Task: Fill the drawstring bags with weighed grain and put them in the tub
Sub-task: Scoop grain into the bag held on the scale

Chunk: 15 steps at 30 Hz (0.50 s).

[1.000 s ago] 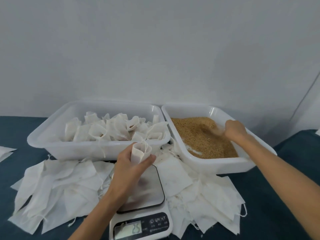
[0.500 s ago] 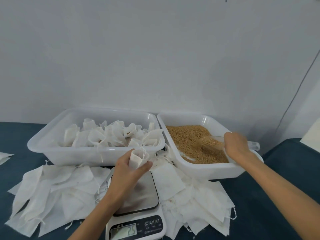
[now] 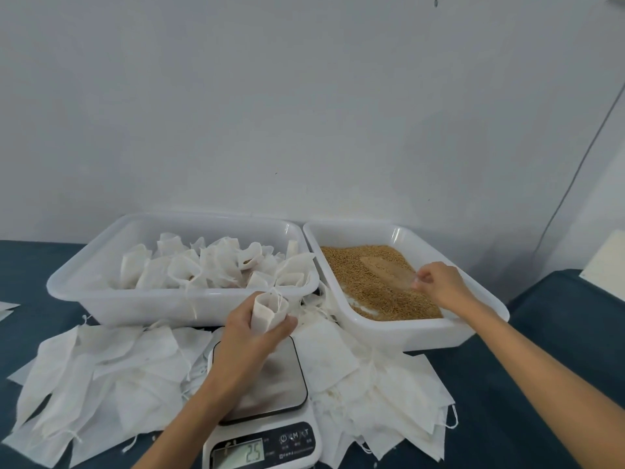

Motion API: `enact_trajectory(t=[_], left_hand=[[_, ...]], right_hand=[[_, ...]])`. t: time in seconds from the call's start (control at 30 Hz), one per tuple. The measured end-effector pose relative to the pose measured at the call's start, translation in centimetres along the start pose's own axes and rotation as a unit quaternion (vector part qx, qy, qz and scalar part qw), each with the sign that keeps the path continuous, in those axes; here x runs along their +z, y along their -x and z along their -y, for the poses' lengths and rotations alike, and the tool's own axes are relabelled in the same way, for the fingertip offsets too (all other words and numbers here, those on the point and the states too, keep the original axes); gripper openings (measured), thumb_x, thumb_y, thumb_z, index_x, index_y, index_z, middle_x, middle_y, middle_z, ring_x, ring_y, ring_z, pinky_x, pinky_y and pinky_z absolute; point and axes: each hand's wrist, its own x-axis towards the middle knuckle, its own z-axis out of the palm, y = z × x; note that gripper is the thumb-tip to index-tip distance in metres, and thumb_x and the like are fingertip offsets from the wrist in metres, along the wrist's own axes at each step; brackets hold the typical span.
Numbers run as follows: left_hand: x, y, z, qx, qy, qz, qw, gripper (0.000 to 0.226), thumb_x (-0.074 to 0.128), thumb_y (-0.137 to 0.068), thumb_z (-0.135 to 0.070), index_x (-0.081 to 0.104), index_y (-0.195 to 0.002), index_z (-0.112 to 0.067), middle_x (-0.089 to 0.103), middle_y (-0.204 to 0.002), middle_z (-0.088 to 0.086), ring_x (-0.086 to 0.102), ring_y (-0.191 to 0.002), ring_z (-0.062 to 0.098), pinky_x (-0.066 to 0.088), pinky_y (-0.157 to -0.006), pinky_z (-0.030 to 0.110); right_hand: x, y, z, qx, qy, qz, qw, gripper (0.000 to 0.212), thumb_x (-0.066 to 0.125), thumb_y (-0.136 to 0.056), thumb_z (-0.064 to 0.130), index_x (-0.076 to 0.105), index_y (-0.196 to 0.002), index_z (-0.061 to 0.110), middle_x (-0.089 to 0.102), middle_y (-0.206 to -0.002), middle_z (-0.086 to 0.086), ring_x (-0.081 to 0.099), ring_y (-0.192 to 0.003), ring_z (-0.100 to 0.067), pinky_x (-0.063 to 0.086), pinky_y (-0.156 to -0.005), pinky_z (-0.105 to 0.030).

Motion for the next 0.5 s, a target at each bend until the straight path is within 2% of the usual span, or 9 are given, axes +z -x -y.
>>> enact_trajectory(t=[0.07,0.17,0.3,0.43,0.5], left_hand=[[0.1,0.1,-0.1,0.003,-0.002,0.011,1.0,0.027,0.08,-0.075,-0.043,0.07,-0.099,-0.034,0.072,-0.087,-0.004,0.065,-0.077,0.009,0.059,-0.078,0.055],[0.3,0.1,0.0,0.008,-0.008,0.012,1.0,0.025,0.079,-0.077,-0.042,0.07,-0.099,-0.035,0.072,-0.089,-0.003,0.065,-0.078,0.01,0.06,-0.078,0.051],[0.3,0.1,0.2,0.016,-0.017,0.005,1.0,0.021,0.078,-0.08,-0.042,0.069,-0.098,-0.039,0.074,-0.091,-0.004,0.066,-0.076,0.008,0.057,-0.071,0.03],[0.3,0.1,0.3,0.009,-0.026,0.011,1.0,0.022,0.082,-0.088,-0.031,0.068,-0.1,-0.042,0.074,-0.092,-0.01,0.068,-0.081,0.007,0.058,-0.073,0.03],[0.3,0.1,0.3,0.003,-0.013,0.027,1.0,0.022,0.081,-0.089,-0.031,0.068,-0.104,-0.042,0.076,-0.098,-0.012,0.071,-0.088,0.006,0.06,-0.077,0.031]], right_hand=[[-0.5,0.9,1.3,-0.054,-0.035,0.029,0.997,0.005,0.073,-0.091,0.022,0.069,-0.088,0.022,0.069,-0.094,0.008,0.066,-0.098,-0.017,0.051,-0.093,-0.035],[-1.2,2.3,3.7,-0.132,-0.088,0.066,0.985,0.008,0.072,-0.092,0.022,0.074,-0.098,0.017,0.074,-0.103,0.007,0.067,-0.103,-0.012,0.051,-0.1,-0.038],[-2.1,4.6,7.8,-0.22,-0.148,0.108,0.958,0.011,0.072,-0.092,0.023,0.076,-0.102,0.021,0.074,-0.102,0.009,0.068,-0.101,-0.005,0.053,-0.096,-0.031],[-3.1,6.1,10.8,-0.284,-0.123,0.125,0.943,0.015,0.073,-0.09,0.034,0.075,-0.104,0.032,0.072,-0.108,0.022,0.064,-0.107,0.007,0.047,-0.097,-0.025],[-3.6,6.5,11.5,-0.308,-0.113,0.113,0.938,0.018,0.072,-0.089,0.032,0.074,-0.107,0.036,0.071,-0.109,0.025,0.064,-0.106,0.008,0.045,-0.093,-0.018]])
